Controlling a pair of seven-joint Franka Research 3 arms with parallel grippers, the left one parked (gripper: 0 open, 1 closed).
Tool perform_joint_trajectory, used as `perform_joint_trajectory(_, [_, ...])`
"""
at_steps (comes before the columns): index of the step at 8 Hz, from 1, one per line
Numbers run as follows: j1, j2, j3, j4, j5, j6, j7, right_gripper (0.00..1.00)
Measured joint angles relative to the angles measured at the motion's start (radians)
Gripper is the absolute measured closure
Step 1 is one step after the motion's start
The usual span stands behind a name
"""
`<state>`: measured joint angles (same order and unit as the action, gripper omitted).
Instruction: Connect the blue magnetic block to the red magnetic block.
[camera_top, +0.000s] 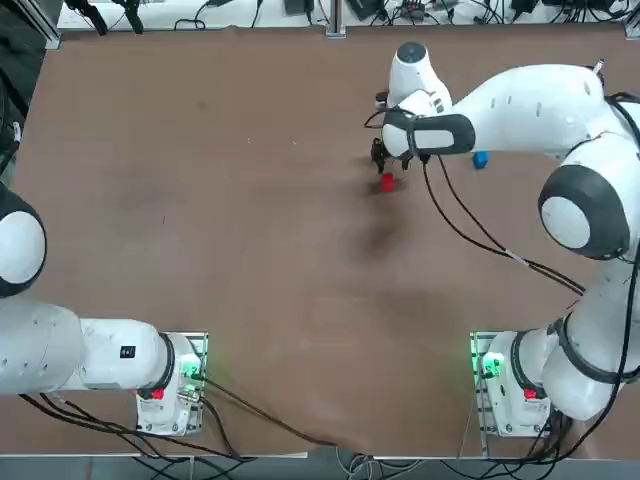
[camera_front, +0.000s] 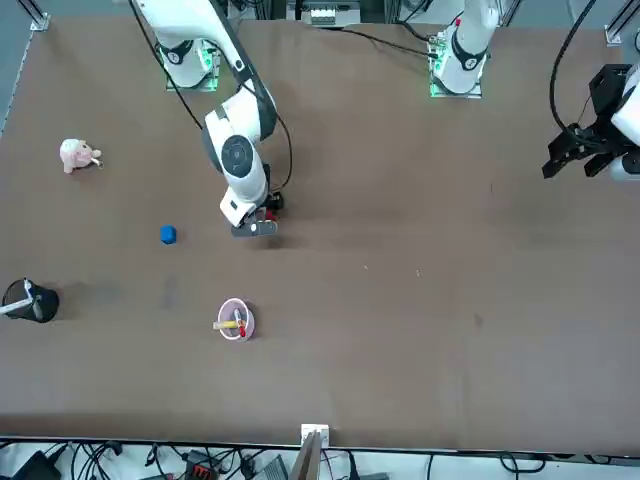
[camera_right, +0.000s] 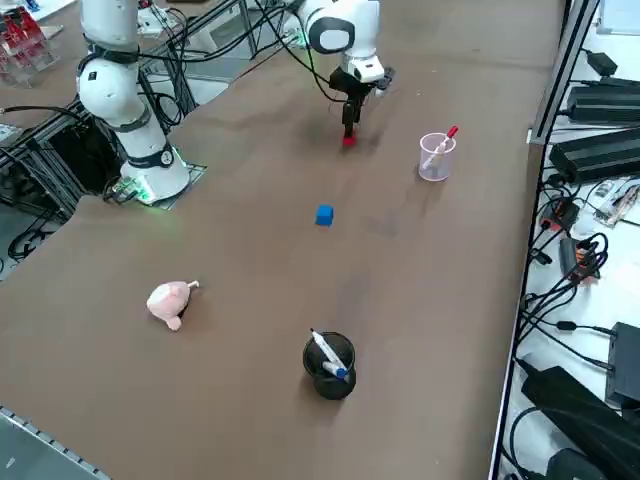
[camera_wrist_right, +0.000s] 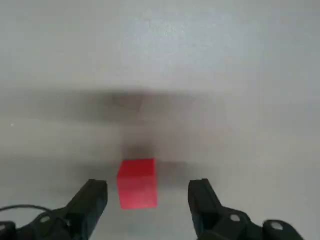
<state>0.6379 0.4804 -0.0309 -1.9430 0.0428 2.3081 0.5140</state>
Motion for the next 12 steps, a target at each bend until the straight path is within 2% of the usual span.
perform_joint_trajectory(4, [0.004, 0.028, 0.000, 0.002, 0.004, 0.043, 0.040, 0.01])
perform_joint_trajectory(8, [0.029, 0.046, 0.000, 0.003, 0.058, 0.070, 0.066, 0.01])
perform_joint_trajectory(11, [0.032, 0.075, 0.000, 0.003, 0.058, 0.071, 0.070, 0.05])
perform_joint_trajectory(12, [0.032, 0.075, -0.001, 0.003, 0.059, 0.071, 0.071, 0.13])
